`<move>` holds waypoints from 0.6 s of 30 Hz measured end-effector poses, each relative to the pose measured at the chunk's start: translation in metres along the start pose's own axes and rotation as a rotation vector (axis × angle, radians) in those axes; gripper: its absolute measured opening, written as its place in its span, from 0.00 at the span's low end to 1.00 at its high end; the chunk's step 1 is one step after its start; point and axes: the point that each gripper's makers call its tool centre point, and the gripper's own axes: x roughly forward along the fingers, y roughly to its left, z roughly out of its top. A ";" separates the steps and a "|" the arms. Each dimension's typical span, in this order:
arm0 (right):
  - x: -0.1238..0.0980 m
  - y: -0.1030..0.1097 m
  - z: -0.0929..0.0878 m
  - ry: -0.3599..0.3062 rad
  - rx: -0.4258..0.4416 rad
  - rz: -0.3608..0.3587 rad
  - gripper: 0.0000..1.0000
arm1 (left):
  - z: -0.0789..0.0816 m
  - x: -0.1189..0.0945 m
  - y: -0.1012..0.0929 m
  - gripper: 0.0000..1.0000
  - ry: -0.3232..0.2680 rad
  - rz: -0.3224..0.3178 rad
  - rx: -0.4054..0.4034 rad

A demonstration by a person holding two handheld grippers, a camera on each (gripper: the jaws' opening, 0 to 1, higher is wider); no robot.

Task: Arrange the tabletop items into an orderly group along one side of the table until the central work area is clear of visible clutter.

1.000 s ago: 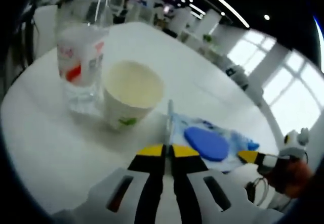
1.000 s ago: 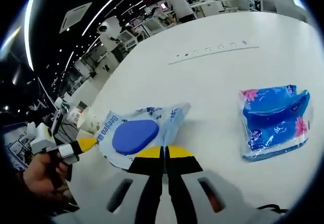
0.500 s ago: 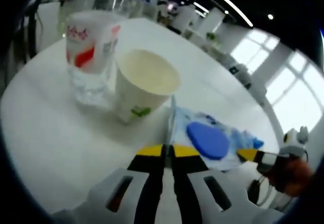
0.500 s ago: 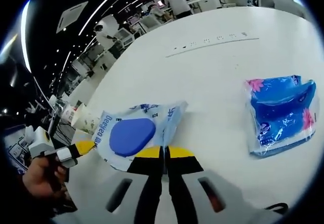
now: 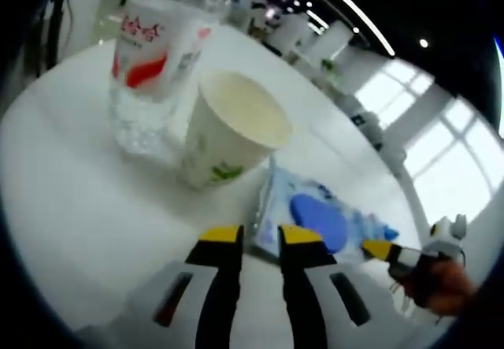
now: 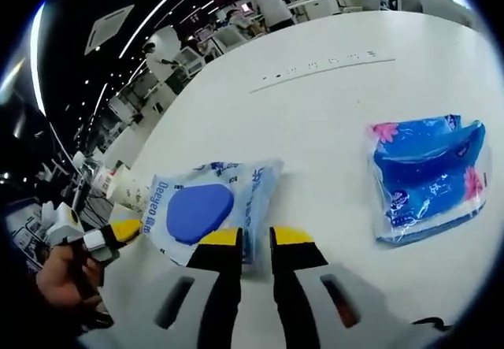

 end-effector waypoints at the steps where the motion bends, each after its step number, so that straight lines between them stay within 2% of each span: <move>1: -0.001 0.001 0.000 -0.004 0.001 0.002 0.21 | 0.000 0.000 0.000 0.26 0.000 0.000 0.003; 7: -0.007 0.005 0.004 -0.021 -0.016 0.010 0.27 | 0.001 -0.007 -0.004 0.35 0.004 -0.017 0.025; 10: -0.012 0.006 0.006 -0.029 -0.016 0.024 0.34 | -0.001 -0.012 -0.008 0.43 0.023 -0.025 0.070; 12: -0.015 0.007 0.007 -0.034 -0.022 0.029 0.39 | 0.000 -0.017 -0.011 0.45 0.022 -0.030 0.078; 18: -0.025 0.012 0.009 -0.041 -0.041 0.040 0.45 | 0.002 -0.029 -0.014 0.49 0.015 -0.037 0.079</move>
